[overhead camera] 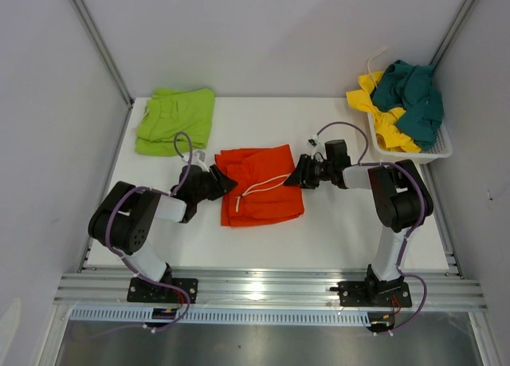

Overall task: Fold and stack the shorts
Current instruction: Fold the shorts

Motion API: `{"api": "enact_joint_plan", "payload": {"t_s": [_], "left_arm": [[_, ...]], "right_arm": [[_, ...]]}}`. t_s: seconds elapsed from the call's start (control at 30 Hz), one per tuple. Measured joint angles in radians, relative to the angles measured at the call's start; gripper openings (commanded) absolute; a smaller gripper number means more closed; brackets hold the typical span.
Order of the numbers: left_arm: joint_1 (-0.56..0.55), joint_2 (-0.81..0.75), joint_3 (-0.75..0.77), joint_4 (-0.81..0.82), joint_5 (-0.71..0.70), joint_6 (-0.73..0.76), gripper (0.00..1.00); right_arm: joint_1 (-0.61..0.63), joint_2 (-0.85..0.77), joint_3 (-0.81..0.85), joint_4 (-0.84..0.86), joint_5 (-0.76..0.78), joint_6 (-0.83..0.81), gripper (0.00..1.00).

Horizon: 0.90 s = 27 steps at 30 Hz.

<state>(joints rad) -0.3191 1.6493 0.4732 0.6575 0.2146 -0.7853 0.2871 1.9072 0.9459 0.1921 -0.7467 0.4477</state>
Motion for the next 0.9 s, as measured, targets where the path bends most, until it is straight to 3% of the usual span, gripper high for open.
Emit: {"api": "enact_joint_plan", "payload": {"t_s": [0.07, 0.13, 0.23, 0.27, 0.37, 0.4, 0.53, 0.87, 0.9], "left_arm": [[0.001, 0.008, -0.001, -0.001, 0.002, -0.001, 0.43], [0.001, 0.010, 0.000, -0.005, 0.003, 0.000, 0.45], [0.002, 0.009, 0.007, -0.011, 0.017, 0.002, 0.69], [0.002, 0.005, 0.013, -0.015, 0.026, 0.005, 0.83], [-0.002, -0.026, 0.029, -0.047, 0.035, 0.008, 0.98], [-0.001, -0.040, 0.027, -0.068, 0.034, 0.009, 0.99], [-0.001, -0.151, -0.004, -0.199, 0.020, 0.010, 0.99], [-0.001, -0.484, -0.109, -0.498, -0.024, 0.018, 0.99], [-0.001, -0.512, -0.122, -0.515, -0.025, 0.018, 0.99]], "right_arm": [[0.000, 0.000, 0.000, 0.001, 0.001, 0.003, 0.24], [0.000, 0.000, 0.000, 0.000, 0.001, 0.007, 0.20], [0.000, 0.000, -0.006, 0.000, 0.001, 0.009, 0.22], [-0.001, -0.002, -0.011, 0.000, 0.001, 0.011, 0.29], [-0.002, -0.013, -0.027, -0.011, 0.003, 0.019, 0.68], [-0.001, -0.023, -0.036, -0.018, 0.003, 0.027, 0.72], [0.002, -0.119, -0.089, -0.013, 0.022, 0.030, 0.82], [0.016, -0.312, -0.313, 0.001, 0.103, 0.121, 0.88], [0.021, -0.341, -0.340, 0.000, 0.114, 0.134, 0.98]]}}
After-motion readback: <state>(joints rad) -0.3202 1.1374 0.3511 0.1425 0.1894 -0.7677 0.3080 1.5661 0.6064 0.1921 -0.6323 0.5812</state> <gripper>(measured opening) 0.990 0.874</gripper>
